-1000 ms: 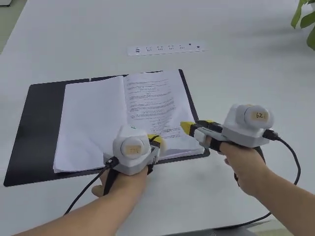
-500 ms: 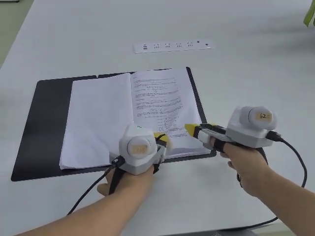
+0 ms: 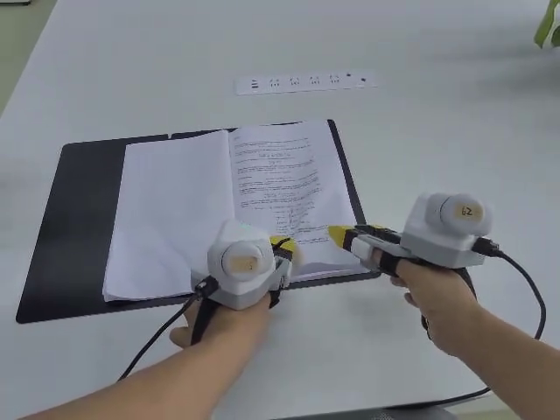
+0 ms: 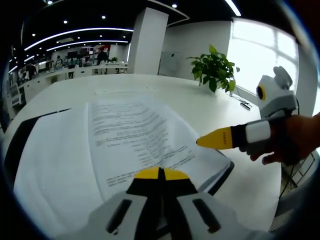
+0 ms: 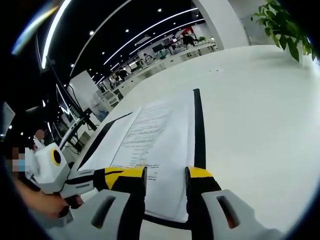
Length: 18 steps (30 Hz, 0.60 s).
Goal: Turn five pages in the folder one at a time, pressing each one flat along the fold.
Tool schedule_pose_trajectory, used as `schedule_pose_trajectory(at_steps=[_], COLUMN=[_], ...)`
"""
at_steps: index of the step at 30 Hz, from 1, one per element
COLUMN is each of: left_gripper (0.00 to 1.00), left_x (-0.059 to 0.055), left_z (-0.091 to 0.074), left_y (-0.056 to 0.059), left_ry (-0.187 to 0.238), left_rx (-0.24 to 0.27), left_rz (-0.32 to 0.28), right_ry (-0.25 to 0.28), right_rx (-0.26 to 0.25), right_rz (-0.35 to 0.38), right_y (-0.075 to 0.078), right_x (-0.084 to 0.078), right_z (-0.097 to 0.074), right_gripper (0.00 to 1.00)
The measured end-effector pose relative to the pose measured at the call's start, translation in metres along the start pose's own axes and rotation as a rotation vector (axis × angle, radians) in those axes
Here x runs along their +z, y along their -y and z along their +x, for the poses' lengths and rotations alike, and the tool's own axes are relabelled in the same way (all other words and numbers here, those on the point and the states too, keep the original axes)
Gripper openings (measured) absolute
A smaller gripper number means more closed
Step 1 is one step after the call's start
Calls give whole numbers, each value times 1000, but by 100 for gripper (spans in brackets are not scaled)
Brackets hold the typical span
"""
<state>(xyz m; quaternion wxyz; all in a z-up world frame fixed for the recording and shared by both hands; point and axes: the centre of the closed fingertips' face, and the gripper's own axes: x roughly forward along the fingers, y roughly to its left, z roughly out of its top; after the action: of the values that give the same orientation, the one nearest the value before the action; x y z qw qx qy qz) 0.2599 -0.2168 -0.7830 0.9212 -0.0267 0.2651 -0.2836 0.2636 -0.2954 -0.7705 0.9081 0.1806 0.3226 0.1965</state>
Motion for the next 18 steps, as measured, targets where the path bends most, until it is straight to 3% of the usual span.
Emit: schedule_pose_trajectory(at_steps=[9, 12, 16, 18], left_gripper=[0, 0, 0, 0], left_x=[0, 0, 1, 1], left_z=[0, 0, 0, 0], left_y=[0, 0, 0, 0], left_ry=[-6, -8, -8, -13], left_rx=[-2, -1, -2, -11], left_rz=[-8, -22, -46, -69], right_ry=[-28, -39, -7, 1], right_rx=[-37, -28, -12, -14], right_rz=[-4, 38, 184, 204], right_y=[12, 12, 8, 8], right_x=[-5, -6, -3, -1], right_z=[-2, -4, -7, -9], right_gripper=[6, 1, 0, 0])
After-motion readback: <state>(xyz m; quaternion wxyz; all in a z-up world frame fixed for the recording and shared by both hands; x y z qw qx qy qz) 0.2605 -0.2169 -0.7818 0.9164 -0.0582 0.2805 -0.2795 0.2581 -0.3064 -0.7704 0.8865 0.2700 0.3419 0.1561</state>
